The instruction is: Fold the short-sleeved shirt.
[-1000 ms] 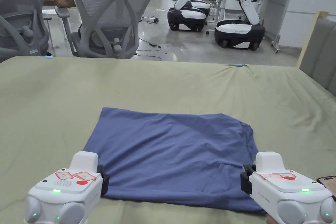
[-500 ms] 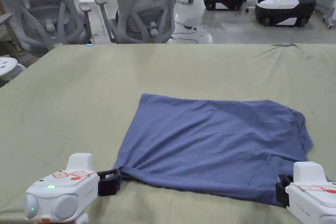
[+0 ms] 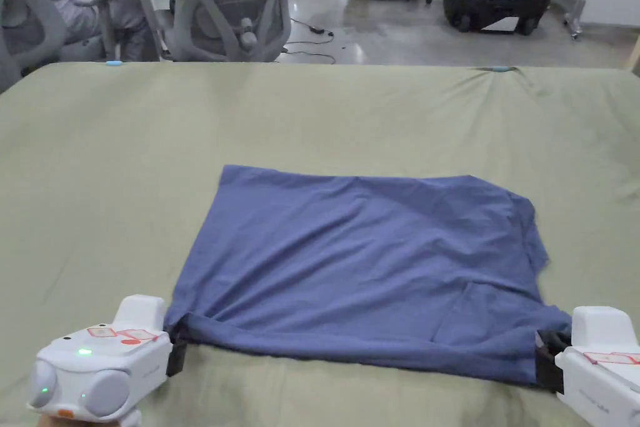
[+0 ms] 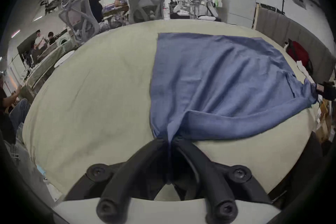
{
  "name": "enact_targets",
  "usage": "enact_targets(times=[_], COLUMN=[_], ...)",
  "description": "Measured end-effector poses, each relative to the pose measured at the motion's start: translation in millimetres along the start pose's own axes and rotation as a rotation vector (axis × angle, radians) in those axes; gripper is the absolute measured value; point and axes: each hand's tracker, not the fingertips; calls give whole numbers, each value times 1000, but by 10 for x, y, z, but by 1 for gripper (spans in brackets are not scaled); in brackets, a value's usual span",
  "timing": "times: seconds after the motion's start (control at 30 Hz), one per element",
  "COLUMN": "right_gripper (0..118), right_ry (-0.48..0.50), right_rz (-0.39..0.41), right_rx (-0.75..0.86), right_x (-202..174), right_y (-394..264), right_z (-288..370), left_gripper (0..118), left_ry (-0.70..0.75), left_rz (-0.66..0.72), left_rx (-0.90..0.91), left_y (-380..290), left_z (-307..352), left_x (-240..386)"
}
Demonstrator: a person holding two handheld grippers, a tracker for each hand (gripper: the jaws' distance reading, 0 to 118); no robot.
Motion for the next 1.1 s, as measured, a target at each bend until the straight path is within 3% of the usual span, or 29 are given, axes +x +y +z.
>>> enact_targets(times=[0.1,0.13,0.17,0.2,0.23,0.37,0.4,0.43,0.47,0.5,0.6,0.9,1.1], right_gripper=[5,25,61,105,118,110,95,71,33,3,2,2,2], right_ry=[-35,-36,-30,-31,-32,-39,-39,-38,-48,-45,24,-57,-111], right_rz=[-30,-39,-45,-35,-24,23,20,8,-17,-54,-156,-73,7], right_rx=[3,0,-11,-42,-40,-35,-40,-32,-34,-49,-53,132,110], right_x=[186,219,248,251,234,195,221,257,310,361,495,475,447], right_y=[-109,-133,-155,-194,-218,-234,-233,-245,-244,-253,-258,370,1005], right_z=[56,50,29,-9,-22,-195,-246,-282,-321,-353,-315,27,-579], left_gripper=[0,0,0,0,0,0,0,0,0,0,0,0,0], left_ry=[10,11,13,14,14,19,17,19,20,19,24,41,55], left_rz=[26,32,32,32,28,30,32,28,25,25,19,-3,-71], left_rx=[5,9,8,4,1,-17,-20,-20,-20,-20,-17,90,9], left_y=[38,47,49,48,42,7,5,2,0,-1,40,739,1435], left_z=[77,127,133,126,118,124,122,129,140,151,213,552,-120], left_x=[19,55,75,93,105,151,151,160,165,167,158,71,89])
